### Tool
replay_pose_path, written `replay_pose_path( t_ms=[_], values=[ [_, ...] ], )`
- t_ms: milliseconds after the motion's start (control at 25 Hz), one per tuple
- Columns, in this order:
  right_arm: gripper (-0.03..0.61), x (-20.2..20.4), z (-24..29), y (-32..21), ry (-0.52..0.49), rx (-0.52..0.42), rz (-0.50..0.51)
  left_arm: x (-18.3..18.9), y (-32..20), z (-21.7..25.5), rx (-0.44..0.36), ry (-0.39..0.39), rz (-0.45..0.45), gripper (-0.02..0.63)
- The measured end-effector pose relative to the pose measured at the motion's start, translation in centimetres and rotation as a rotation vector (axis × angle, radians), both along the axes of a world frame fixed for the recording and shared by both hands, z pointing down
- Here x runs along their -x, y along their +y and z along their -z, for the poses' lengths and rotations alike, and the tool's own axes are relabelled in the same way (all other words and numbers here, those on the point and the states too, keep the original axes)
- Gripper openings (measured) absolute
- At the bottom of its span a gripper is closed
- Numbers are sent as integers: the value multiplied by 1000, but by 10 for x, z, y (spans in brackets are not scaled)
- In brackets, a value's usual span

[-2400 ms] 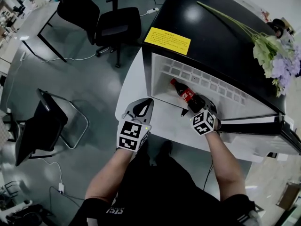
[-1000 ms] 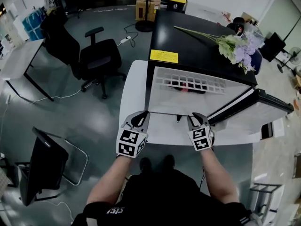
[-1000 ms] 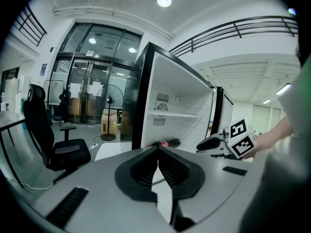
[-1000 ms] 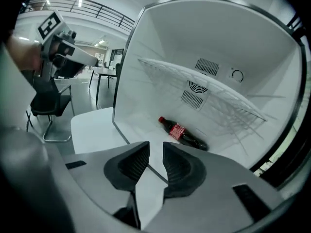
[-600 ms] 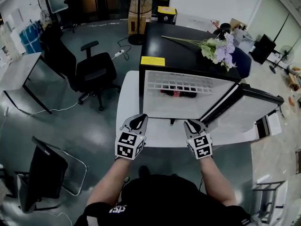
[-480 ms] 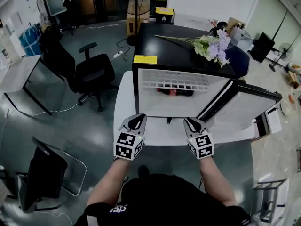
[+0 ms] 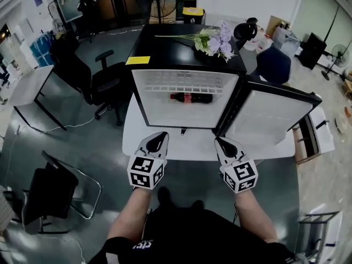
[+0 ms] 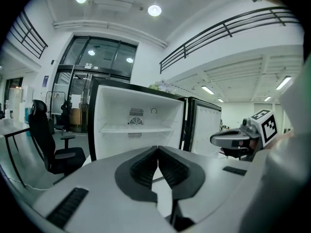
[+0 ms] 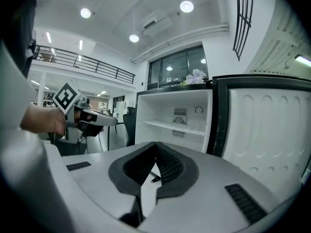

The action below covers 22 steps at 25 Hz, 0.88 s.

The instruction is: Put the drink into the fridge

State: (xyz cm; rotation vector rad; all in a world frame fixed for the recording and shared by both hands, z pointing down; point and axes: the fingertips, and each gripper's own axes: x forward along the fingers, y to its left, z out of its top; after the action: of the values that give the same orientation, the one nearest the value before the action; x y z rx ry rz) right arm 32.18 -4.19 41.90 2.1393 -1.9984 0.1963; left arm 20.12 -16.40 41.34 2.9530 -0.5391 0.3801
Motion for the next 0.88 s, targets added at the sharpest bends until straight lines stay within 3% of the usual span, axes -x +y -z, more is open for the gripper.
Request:
replay_pose_path(
  t_ms=[360,680,880],
  values=[
    [14,1,25,47,-55,-86,56,5,49,0,-21,-29,39,18],
    [14,16,33,56,-69,-127,47,35,39,-4,-5,-36,35,18],
    [13,37,47,30,-81,-166,34,72,12,6,-52,-34,37,18]
  ],
)
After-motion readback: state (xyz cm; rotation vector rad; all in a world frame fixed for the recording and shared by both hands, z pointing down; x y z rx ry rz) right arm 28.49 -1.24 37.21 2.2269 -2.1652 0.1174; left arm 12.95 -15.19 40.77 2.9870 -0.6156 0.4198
